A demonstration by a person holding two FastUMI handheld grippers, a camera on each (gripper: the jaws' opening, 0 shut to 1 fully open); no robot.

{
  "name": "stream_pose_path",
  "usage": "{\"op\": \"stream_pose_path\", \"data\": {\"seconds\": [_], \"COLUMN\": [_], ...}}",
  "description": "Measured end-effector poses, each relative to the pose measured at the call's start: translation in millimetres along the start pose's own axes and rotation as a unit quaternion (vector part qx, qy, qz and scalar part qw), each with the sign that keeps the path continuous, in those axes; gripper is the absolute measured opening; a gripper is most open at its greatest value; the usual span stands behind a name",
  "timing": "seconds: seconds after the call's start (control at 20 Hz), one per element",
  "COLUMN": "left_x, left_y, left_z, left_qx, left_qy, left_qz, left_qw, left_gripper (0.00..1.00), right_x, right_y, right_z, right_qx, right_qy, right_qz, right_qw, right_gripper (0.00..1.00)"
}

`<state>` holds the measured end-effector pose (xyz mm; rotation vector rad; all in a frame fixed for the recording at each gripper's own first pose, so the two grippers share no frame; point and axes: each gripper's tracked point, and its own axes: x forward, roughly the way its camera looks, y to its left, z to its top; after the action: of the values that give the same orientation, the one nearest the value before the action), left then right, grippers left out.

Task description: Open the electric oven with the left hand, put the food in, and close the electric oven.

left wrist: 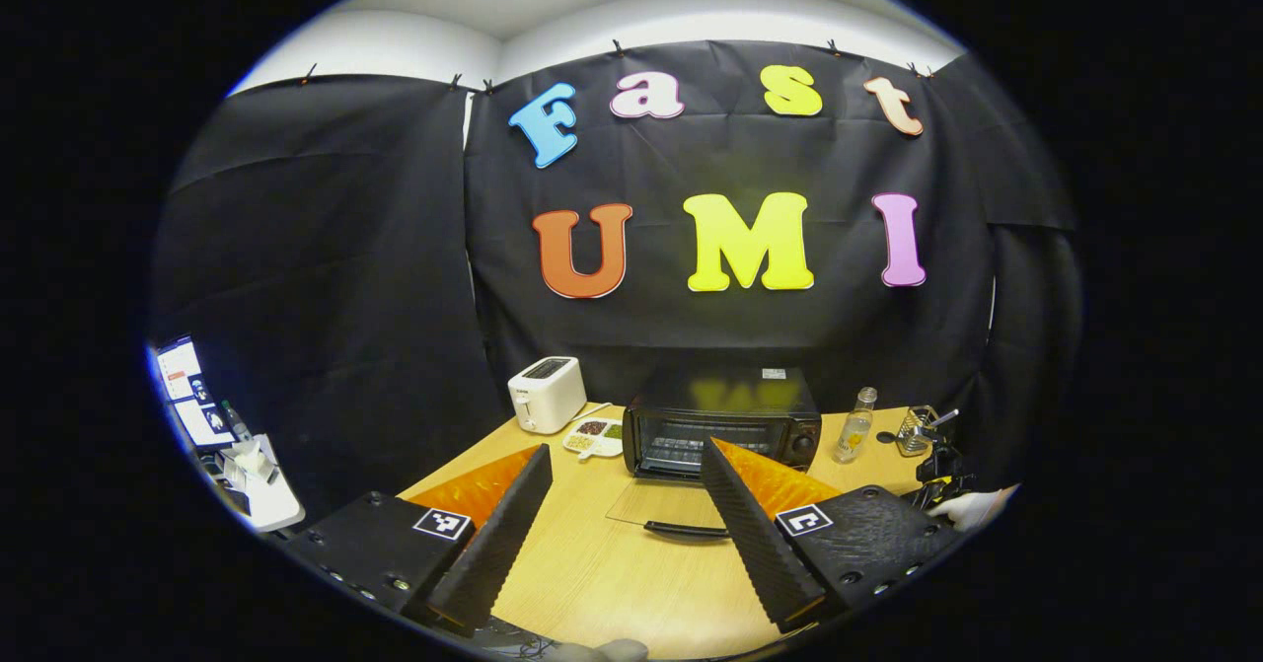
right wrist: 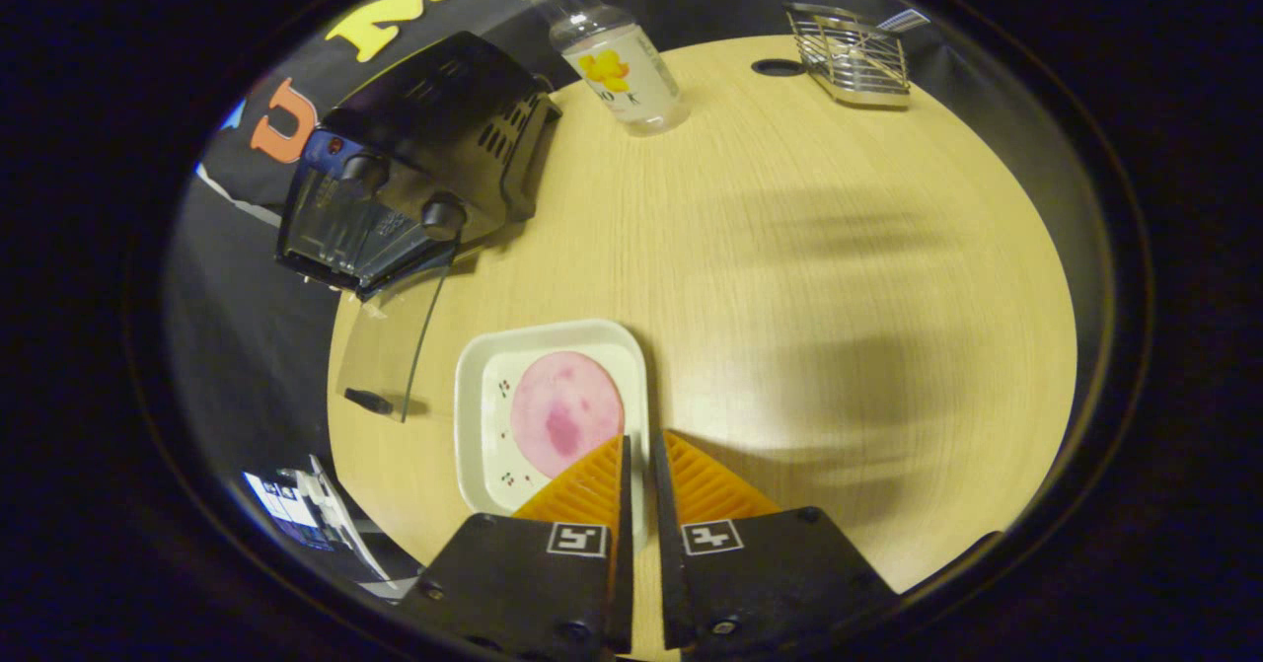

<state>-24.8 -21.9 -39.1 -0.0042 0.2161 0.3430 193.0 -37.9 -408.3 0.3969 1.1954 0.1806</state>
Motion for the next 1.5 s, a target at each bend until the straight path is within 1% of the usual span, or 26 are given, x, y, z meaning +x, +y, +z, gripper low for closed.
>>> {"op": "stream_pose_path", "data": {"seconds": [0.1,0.2,0.3,0.35,0.4,0.45,0.5,0.55,0.6,0.75,0.9,1.0,1.05,1.1,1.15,1.3,1.45,1.5], "left_x": [-2,-1,-2,-2,-1,0,1,1,2,8,16,24,27,30,34,43,49,50], "left_y": [-2,-4,-7,-9,-10,-10,-12,-12,-14,-17,-13,-13,-13,-11,-9,-1,20,28], "left_z": [-1,-4,-4,-4,-4,-6,-6,-5,-4,-2,4,6,7,9,10,9,8,7], "left_qx": [-0.009,-0.013,-0.020,-0.023,-0.023,-0.023,-0.021,-0.019,-0.016,-0.008,-0.002,-0.002,-0.002,-0.002,-0.002,-0.002,-0.002,0.000], "left_qy": [-0.002,-0.003,-0.005,-0.005,-0.006,-0.005,-0.004,-0.003,-0.003,-0.002,-0.007,-0.008,-0.008,-0.009,-0.010,-0.010,-0.008,-0.009], "left_qz": [0.005,0.010,0.012,0.011,0.012,0.012,0.011,0.010,0.007,0.000,-0.005,-0.017,-0.023,-0.031,-0.039,-0.067,-0.092,-0.098], "left_qw": [1.000,1.000,1.000,1.000,1.000,1.000,1.000,1.000,1.000,1.000,1.000,1.000,1.000,0.999,0.999,0.998,0.996,0.995], "left_gripper": [0.97,0.97,0.97,0.97,0.97,0.96,0.96,0.97,0.96,0.97,0.97,0.96,0.97,0.96,0.96,0.96,0.96,0.96], "right_x": [0,-1,-1,-2,-2,-2,-3,-5,-6,-18,-29,-38,-45,-51,-55,-63,-65,-63], "right_y": [0,0,0,-1,0,0,1,1,1,0,1,9,14,21,28,59,97,112], "right_z": [1,4,2,2,1,2,1,0,0,8,9,9,6,3,1,-10,-21,-27], "right_qx": [0.018,0.039,0.075,0.087,0.095,0.106,0.121,0.134,0.147,0.197,0.248,0.281,0.298,0.310,0.319,0.326,0.341,0.341], "right_qy": [0.033,0.057,0.072,0.075,0.072,0.068,0.061,0.053,0.042,-0.005,-0.042,-0.061,-0.069,-0.076,-0.084,-0.105,-0.132,-0.136], "right_qz": [0.009,0.035,0.070,0.088,0.104,0.118,0.129,0.138,0.145,0.155,0.152,0.156,0.161,0.167,0.169,0.160,0.164,0.166], "right_qw": [0.999,0.997,0.992,0.990,0.987,0.985,0.982,0.980,0.977,0.968,0.956,0.945,0.938,0.933,0.929,0.926,0.916,0.915], "right_gripper": [0.09,0.05,0.06,0.06,0.02,0.01,0.04,0.01,0.04,0.04,0.04,0.04,0.01,0.04,0.04,0.04,0.04,0.04]}}
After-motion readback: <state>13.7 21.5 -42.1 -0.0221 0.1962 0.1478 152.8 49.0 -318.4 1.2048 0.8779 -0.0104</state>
